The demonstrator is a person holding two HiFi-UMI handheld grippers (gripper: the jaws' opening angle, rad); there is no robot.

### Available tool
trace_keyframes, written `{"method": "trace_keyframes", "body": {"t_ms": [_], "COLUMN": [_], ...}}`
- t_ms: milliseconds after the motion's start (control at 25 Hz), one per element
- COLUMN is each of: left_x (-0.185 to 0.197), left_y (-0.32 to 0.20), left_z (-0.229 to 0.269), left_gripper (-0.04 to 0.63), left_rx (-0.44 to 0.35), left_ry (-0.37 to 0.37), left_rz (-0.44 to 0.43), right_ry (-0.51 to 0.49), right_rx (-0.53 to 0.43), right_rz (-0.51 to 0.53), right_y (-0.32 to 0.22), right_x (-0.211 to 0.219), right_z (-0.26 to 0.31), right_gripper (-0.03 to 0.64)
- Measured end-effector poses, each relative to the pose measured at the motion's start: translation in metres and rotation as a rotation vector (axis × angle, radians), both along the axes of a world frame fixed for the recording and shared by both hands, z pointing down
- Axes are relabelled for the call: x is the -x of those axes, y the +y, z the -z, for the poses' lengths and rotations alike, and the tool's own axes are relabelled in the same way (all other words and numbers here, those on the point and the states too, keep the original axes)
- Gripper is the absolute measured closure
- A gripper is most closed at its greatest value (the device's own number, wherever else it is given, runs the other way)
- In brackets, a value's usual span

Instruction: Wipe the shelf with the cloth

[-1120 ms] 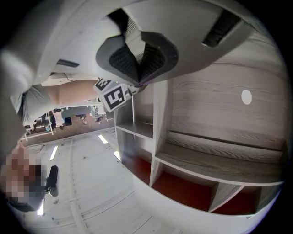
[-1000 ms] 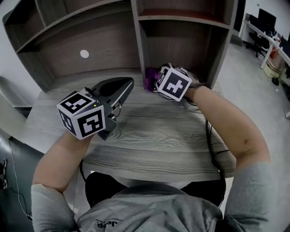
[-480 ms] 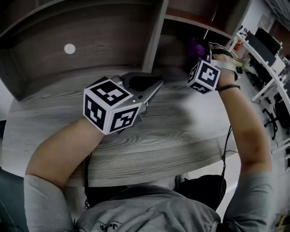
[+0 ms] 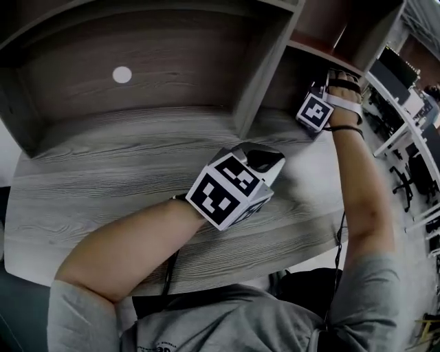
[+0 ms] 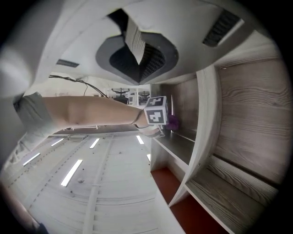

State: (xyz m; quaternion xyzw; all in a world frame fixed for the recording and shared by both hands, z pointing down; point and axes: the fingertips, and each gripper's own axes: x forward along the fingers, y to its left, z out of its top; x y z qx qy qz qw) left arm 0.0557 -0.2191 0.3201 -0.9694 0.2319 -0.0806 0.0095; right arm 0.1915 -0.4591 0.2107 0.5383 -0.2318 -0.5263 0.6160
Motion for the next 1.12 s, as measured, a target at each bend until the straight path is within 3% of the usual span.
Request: {"method": "trace_keyframes", "body": {"t_ms": [360,600,880,1120], "left_x": [0.008,0.019,0.024,0.024], "left_y": [-0.008,-0.023,-0.025,-0.027], "left_z": [0.0,0.001,0.002,0.001], "left_gripper": [0.583,0.583,0.583,0.583], "left_rx": [0.037,0.037,0.025,0.023], "left_ry": [0.028,0.032,0.022,0.018], "left_rz": [0.016,0.065,0.086,0.088], "right_ry": [0.012,0.076,0.117,0.023], "right_rx": [-0.022,0.03,0.241,0.497], "right_rz": [-0.041,-0.106,-0.113,-0.131], "right_y": [-0.031,-0.032,-0.029,-0.025], "right_x": [0.001,0.0,-0.001,-0.001], "right_z": [0.006,0.004,-0.08,-0.153], "right_gripper": [0.552,0.554,0.554,0.554]}}
